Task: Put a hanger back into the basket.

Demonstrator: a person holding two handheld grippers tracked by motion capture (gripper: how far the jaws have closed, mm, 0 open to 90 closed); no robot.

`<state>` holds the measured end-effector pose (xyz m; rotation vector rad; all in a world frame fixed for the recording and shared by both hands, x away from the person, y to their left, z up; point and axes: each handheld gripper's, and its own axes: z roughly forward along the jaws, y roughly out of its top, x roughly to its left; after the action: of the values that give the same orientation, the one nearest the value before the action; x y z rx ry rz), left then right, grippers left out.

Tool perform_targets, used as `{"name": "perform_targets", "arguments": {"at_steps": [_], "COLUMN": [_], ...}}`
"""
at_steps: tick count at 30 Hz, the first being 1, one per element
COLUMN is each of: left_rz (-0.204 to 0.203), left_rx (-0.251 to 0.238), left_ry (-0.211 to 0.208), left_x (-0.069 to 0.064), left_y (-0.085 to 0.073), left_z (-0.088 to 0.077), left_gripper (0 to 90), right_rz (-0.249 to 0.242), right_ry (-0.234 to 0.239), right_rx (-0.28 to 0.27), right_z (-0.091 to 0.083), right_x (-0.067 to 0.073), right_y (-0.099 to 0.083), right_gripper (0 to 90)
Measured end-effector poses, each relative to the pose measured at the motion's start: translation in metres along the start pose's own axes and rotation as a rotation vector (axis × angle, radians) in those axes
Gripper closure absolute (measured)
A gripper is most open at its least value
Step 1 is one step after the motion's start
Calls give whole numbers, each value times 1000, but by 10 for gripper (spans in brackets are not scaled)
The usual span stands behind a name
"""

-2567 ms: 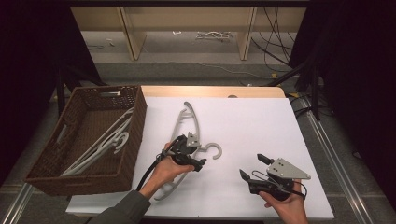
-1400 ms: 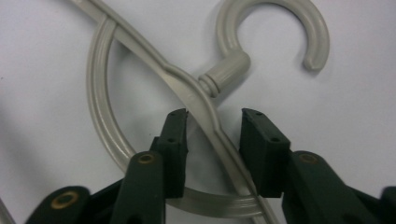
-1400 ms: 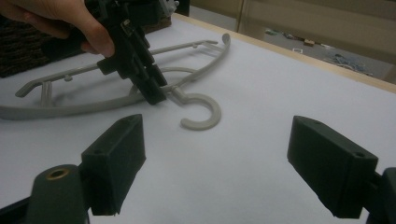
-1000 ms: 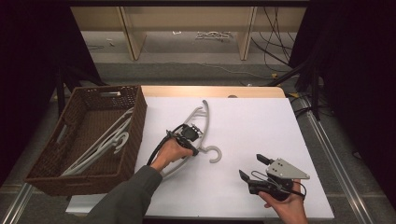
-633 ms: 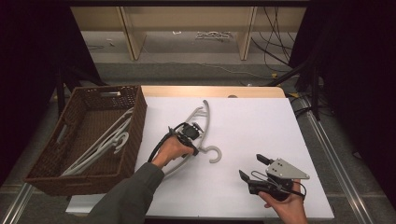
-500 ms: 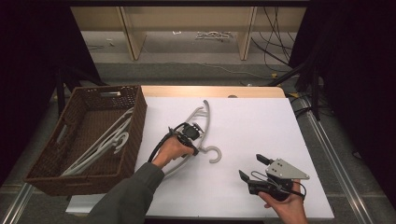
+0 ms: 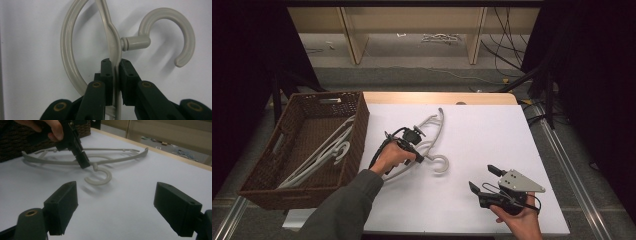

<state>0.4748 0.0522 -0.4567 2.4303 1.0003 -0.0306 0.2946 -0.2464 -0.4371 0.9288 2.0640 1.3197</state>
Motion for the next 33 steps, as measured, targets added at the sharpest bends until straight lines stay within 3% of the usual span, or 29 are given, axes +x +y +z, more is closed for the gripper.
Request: {"name": "perform_targets", "arguments": {"at_steps": [2,4,11,14,15,17,19,20,23,25,26,28,33], "left_rz": [-14,-14,-17,-53,-35,-80,-78,-76,-80,-84,-81,-72,-65], "left_rx": [-24,-44,-124,-180,-175,-223,-238,-244,-269,-286,-289,-295,-337], "left_ry": [-10,-28,-63,-80,-77,-95,-96,-97,-107,-117,-119,-114,-140], "left_x": [2,6,15,15,16,13,12,12,11,10,10,9,7], "left_y": [0,0,2,3,3,3,3,3,3,3,3,3,5], "left_z": [-6,-14,-43,-51,-55,-59,-65,-67,-76,-82,-85,-91,-108], "left_gripper": [821,821,822,823,824,824,825,824,825,825,825,824,824], "right_rz": [1,5,-11,-4,-7,-13,3,-8,-11,-11,-8,-10,-12], "right_ry": [3,-2,-4,-5,-8,-3,2,-9,-4,-3,-9,-4,-3], "right_rx": [25,1,1,-3,-11,19,20,-9,23,18,-10,22,1], "right_z": [-1,1,1,1,1,-1,0,1,-1,-1,1,0,1], "right_x": [0,0,0,0,0,-1,0,-1,-1,-1,0,-1,0], "right_y": [-1,0,0,0,0,0,0,0,0,0,0,-1,-1], "right_gripper": [203,203,204,204,203,203,203,203,203,203,203,203,203]}}
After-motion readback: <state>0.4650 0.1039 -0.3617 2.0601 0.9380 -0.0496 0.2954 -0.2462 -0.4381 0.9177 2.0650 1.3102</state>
